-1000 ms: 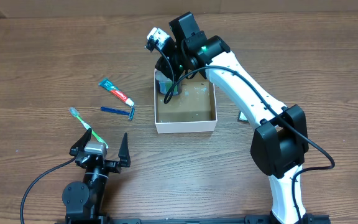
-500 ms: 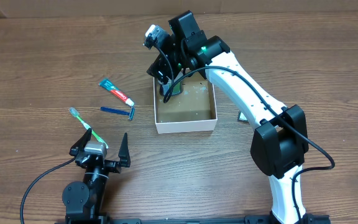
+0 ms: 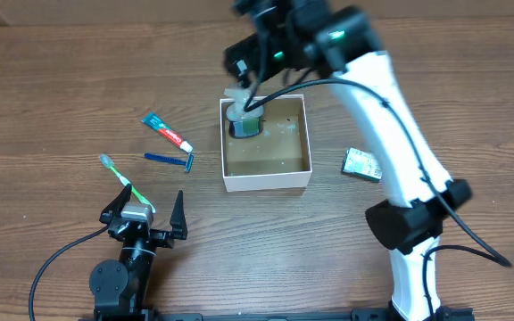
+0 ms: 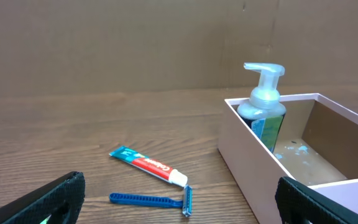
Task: Pack container
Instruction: 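Lower the soap bottle into the box and open the right gripper, then move the right gripper to the green Dettol soap bar and grasp it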
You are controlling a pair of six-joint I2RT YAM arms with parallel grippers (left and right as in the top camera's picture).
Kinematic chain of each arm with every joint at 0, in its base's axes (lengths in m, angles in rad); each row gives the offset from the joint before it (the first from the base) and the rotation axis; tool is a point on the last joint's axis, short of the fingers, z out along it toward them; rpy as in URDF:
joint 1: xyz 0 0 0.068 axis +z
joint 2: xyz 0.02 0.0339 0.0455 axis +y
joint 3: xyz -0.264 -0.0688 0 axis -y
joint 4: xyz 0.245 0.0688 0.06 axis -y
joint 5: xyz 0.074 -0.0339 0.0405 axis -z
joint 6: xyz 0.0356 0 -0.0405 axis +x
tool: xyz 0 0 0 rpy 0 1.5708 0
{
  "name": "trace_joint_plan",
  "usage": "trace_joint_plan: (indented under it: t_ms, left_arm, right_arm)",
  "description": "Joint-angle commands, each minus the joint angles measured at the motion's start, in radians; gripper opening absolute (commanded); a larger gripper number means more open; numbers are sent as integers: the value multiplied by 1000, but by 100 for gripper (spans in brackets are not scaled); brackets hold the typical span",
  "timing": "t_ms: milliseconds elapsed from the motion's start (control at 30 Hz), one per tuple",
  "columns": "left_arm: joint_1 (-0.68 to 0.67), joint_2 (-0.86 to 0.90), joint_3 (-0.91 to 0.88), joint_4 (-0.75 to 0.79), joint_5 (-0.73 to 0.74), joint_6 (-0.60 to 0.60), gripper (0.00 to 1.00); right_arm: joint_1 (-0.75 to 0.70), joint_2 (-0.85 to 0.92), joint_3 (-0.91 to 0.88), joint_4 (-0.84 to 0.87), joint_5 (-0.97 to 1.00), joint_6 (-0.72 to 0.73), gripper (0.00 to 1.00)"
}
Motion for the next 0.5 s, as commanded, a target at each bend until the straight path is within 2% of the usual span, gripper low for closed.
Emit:
trace_joint_plan:
  t_ms: [0,67,167,333,467]
  left_arm:
    - [4,-11,-4,-2,-9,-3,100]
    - [5,-11,-4,-2,-9,-3,100]
    - [5,-11,-4,-2,-9,-3,100]
    - [5,-11,-4,-2,-9,-3,100]
    - [5,-11,-4,-2,-9,-3,100]
  right_arm:
    - [-121,-26,97,-165,56,128,100]
    - [-175,-26,100,-273,-26,128,100]
    - [-233,-26,60,-289,-40,131,100]
    - [-322,-25,-40,-289,28,354,100]
    - [-370,-25,-190,-289,89,426,100]
